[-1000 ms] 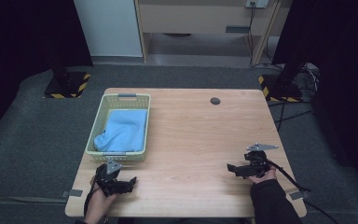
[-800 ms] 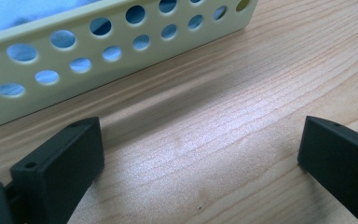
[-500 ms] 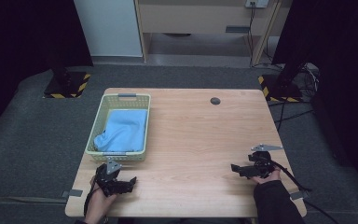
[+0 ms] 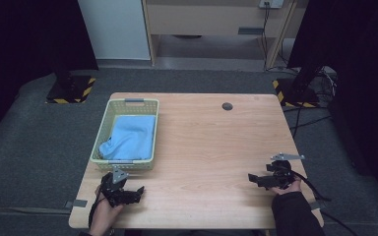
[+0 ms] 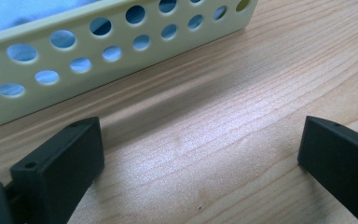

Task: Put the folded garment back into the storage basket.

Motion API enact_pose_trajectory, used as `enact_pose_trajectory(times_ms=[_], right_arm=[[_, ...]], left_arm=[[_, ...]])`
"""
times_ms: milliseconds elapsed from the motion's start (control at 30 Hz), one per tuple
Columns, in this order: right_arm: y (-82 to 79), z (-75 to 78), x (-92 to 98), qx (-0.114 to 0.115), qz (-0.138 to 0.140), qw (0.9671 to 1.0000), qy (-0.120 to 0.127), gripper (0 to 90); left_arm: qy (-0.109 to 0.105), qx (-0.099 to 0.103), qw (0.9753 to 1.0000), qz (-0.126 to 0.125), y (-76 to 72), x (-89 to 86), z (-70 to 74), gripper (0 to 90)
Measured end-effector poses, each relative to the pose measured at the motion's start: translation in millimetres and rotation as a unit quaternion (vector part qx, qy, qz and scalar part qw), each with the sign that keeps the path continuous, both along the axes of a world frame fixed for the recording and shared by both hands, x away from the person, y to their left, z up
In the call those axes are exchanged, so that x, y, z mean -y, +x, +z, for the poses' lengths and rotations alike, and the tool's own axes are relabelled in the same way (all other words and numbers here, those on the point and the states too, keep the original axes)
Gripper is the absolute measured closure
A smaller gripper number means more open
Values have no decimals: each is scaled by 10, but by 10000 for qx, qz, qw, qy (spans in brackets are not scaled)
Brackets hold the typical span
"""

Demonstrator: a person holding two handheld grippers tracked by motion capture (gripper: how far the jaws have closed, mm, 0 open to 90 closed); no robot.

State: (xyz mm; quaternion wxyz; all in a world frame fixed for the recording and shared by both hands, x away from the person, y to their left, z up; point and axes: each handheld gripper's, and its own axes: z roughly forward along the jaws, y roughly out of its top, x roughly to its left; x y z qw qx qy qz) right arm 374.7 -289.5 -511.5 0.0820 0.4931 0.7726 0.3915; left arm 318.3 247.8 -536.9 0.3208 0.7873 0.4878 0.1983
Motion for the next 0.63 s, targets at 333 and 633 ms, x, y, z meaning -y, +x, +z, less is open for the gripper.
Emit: enact_pose_trajectory(times_ms=[333,633], right_arm=[[-35,-6,96,15,-43,10000,-26,3],[-116,-9,273,234,-278,9993,-20,3]], left_arm=[[0,0,10000,0,0,0,0,0],[1,0,10000,0,0,0,0,0]])
